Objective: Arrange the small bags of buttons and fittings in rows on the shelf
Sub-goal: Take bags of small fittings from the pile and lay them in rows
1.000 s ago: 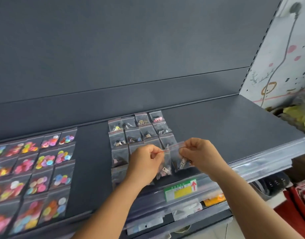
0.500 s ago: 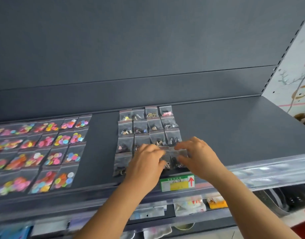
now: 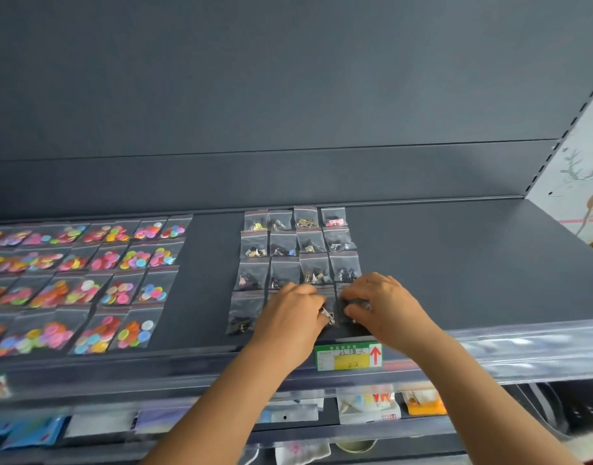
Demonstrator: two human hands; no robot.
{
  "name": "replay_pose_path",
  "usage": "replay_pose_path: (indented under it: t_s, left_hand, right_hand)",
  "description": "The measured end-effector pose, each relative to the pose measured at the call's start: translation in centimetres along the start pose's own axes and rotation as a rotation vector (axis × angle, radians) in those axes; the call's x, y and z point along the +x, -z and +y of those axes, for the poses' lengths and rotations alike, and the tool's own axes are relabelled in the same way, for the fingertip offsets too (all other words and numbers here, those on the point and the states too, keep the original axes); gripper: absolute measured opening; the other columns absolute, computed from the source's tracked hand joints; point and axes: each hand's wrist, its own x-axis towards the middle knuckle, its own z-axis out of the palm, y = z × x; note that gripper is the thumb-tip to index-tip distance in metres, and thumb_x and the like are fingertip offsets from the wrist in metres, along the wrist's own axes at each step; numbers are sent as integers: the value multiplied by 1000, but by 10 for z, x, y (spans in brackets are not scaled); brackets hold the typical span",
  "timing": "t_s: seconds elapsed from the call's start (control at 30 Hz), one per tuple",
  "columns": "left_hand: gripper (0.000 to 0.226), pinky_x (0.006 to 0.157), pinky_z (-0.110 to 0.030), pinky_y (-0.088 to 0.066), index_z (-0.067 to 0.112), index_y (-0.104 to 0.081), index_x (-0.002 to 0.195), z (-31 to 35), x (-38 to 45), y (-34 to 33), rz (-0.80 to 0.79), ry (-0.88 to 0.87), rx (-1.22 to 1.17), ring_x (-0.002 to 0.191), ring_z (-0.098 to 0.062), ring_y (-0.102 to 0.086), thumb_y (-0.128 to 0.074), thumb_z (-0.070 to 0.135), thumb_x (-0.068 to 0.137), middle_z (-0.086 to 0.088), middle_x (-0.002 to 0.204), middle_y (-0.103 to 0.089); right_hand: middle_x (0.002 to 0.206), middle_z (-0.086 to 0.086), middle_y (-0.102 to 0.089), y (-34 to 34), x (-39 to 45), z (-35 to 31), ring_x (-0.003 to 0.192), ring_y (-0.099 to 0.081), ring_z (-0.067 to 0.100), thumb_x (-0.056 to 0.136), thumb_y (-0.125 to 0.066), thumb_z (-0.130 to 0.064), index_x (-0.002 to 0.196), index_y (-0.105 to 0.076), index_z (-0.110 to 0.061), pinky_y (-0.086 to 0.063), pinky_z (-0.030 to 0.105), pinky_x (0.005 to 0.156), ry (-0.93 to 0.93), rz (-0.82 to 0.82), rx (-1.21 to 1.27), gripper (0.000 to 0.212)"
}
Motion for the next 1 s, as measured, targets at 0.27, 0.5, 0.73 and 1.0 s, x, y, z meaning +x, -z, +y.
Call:
replay_pose_path:
  t_s: [0.27,0.5,0.73,1.0]
  left_hand:
    - [50,107,-30,-31,18,-40,142,-1,-15,13,82,52,25,129,-16,-38,-47,38,97,4,142,-45]
    - [60,116,-30,-17,25,-18,150,-38,-49,34,188,211,64,143,-16,-18,-41,42,98,5,157,-19]
    - [62,115,-31,-19,27,-13,151,-111,-102,60,263,370,46,144,-16,-15,-40,44,98,4,158,-15]
    - [64,114,-29,-20,29,-10,151,-223,-189,97,316,473,46,143,-15,-16,-39,46,97,8,157,-15]
  right_hand:
    - [129,-2,-56,6,-2,-19,116,-50,20,93,-54,-30,123,-60,-22,-43,29,93,39,55,23,32]
    - [150,-5,-33,-7,9,-71,138,-28,18,93,-49,-43,147,-26,-23,-24,29,112,193,67,-32,62]
    - [154,-8,-22,-39,26,-160,143,-16,14,93,-44,-48,149,-15,-25,-14,29,115,326,26,-48,67]
    - [153,-8,-25,-99,36,-298,142,-20,15,94,-44,-47,149,-18,-28,-16,31,115,414,-30,3,64]
